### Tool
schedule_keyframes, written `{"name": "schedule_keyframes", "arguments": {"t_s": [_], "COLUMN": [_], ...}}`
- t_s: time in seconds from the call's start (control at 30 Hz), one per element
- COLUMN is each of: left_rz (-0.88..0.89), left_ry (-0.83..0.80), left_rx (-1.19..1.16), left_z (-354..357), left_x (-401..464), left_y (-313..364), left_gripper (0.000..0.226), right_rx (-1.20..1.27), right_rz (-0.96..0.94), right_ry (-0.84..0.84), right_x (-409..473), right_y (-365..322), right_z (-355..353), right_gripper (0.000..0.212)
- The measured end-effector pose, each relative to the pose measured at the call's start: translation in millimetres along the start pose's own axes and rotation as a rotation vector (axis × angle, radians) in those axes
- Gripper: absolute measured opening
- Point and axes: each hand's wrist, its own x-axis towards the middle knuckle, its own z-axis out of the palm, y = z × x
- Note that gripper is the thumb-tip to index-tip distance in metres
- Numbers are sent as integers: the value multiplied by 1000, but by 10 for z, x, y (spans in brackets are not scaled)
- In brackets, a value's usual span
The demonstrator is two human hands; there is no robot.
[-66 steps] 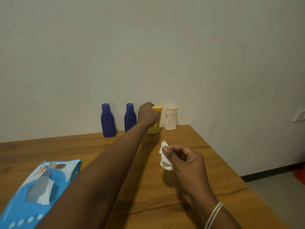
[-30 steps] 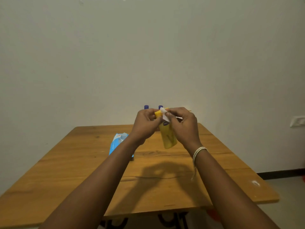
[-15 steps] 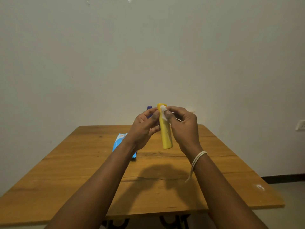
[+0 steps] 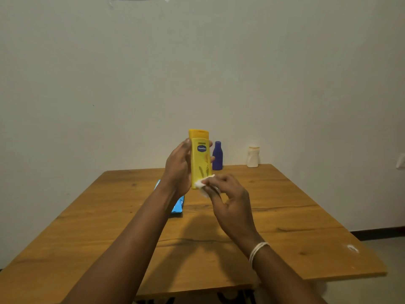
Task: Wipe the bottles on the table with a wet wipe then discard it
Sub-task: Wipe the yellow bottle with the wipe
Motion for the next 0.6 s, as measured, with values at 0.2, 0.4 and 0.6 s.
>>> {"name": "schedule_keyframes", "arguments": {"t_s": [0.2, 0.4, 0.6], "left_rz": [23, 30, -13], "left_ry": [-93, 12, 25], "left_rx": [33, -112, -110], "left_z": [89, 130, 76], "left_x": [-86, -19, -38], "left_y": [-122, -19, -142], "left_gripper": [42, 44, 49], "right_rx": [-82, -76, -113], "right_rz": [-54, -71, -82], "right_ry": [204, 91, 62], "right_x": [719, 657, 378], "right_y": [-172, -122, -1], "right_z": [-37, 20, -15], "right_gripper": [20, 20, 19]}}
